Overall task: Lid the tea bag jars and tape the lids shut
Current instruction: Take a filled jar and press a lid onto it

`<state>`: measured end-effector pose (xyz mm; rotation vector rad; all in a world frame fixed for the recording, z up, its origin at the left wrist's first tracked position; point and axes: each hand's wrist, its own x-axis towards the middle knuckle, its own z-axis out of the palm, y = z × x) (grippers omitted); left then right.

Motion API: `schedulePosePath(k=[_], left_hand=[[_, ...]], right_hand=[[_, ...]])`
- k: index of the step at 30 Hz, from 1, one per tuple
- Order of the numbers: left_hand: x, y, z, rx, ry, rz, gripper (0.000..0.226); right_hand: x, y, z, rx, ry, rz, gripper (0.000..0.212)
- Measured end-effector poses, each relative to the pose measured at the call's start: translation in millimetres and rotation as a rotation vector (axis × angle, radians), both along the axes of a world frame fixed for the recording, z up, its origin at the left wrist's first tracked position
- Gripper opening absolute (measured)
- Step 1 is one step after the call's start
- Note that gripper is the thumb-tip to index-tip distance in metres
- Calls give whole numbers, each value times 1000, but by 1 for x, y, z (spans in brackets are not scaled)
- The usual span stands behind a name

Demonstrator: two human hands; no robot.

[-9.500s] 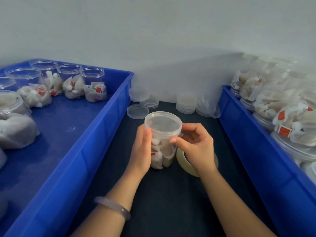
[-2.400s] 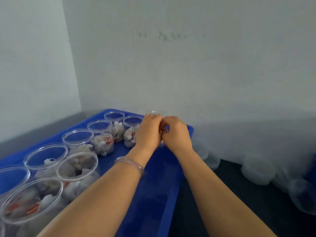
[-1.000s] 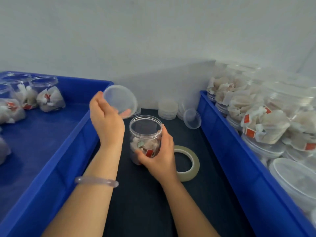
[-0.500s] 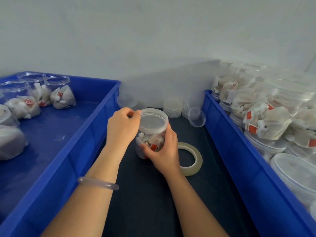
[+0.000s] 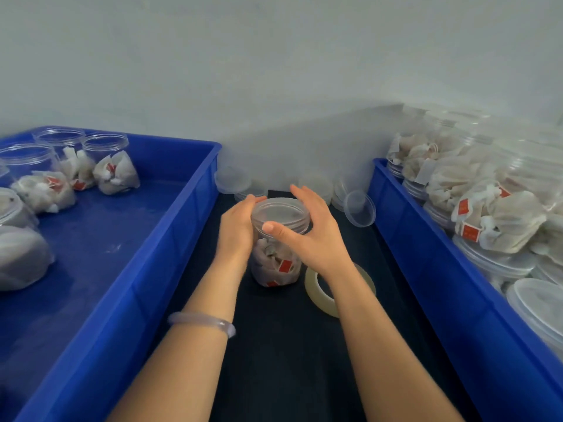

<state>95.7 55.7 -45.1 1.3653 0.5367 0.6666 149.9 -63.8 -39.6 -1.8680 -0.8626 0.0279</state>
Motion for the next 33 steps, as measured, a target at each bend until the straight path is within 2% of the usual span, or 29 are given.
schedulePosePath(k=[2, 6, 11, 14, 18, 26, 30, 33], left_hand=[[0, -5, -11, -12, -102, -44, 35], [1, -15, -23, 92, -239, -41, 45], [5, -11, -24, 219, -234, -41, 33], [5, -11, -27, 179, -260, -19, 32], [5, -11, -31, 99, -281, 14, 31], [8, -8, -30, 93, -185, 45, 37], [8, -13, -35, 41, -189, 36, 62], [8, -20, -38, 62, -173, 146, 69]], right_hand=[[-1, 4, -4, 8, -37, 7, 76], [-4, 3, -19, 171, -110, -31, 57], [-1, 1, -20, 218, -99, 2, 57], [-5, 5, -22, 231, -121, 23, 64], [-4, 5, -21, 194, -172, 32, 62], [1, 10, -20, 116, -151, -41, 55], [-6, 11, -22, 147, -137, -57, 56], [-14, 7, -23, 158, -104, -21, 59]])
